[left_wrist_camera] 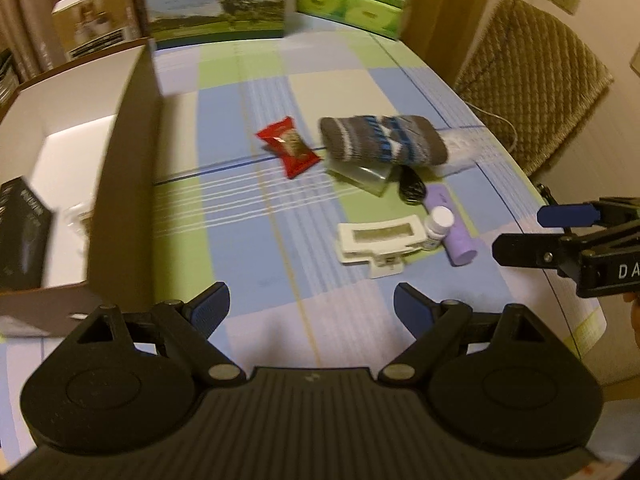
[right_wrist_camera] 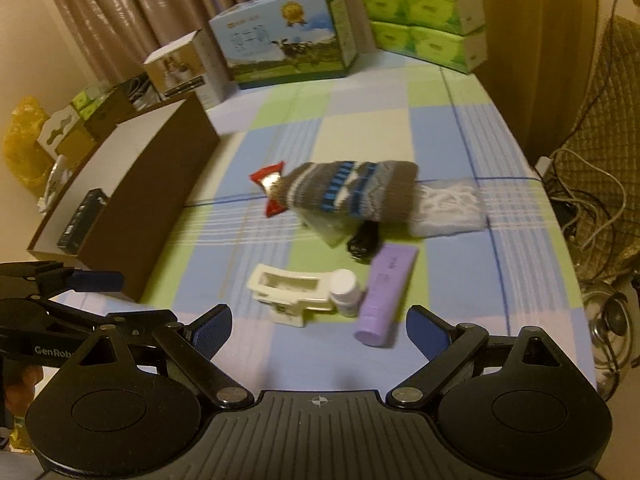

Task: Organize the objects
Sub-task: 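Withdraw both tools from the shoebox back toward the remaining items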

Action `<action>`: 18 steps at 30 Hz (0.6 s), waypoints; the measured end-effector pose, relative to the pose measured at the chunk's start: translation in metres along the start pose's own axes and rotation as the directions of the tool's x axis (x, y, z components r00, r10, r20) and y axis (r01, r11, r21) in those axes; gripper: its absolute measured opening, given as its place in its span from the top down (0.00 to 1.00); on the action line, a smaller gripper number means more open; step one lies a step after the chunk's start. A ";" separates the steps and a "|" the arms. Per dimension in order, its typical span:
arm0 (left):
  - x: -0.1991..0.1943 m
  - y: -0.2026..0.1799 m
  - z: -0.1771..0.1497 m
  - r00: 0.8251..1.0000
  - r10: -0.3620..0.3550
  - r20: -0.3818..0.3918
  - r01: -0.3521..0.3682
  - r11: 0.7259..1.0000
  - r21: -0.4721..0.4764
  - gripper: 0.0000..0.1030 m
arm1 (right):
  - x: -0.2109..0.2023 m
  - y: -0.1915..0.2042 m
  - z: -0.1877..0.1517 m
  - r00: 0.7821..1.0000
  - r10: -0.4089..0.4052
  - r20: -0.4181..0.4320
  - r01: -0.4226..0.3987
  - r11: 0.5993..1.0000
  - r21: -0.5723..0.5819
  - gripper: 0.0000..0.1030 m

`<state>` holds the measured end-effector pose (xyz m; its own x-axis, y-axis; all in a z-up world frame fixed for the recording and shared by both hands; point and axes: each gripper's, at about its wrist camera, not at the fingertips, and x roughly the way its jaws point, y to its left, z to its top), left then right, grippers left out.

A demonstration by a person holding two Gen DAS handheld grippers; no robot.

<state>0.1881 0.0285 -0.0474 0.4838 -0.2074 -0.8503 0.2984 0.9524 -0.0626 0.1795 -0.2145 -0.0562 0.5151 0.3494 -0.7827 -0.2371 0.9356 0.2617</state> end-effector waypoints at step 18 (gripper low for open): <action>0.077 -0.044 0.012 0.999 -0.047 0.004 0.047 0.992 0.116 0.16 | 0.037 -0.035 -0.001 0.999 -0.043 -0.030 0.044 0.999 0.012 0.33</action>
<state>0.2218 -0.0324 -0.1043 0.4721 -0.2531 -0.8444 0.4141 0.9093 -0.0411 0.2062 -0.2347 -0.0949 0.5002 0.3069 -0.8097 -0.2041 0.9505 0.2342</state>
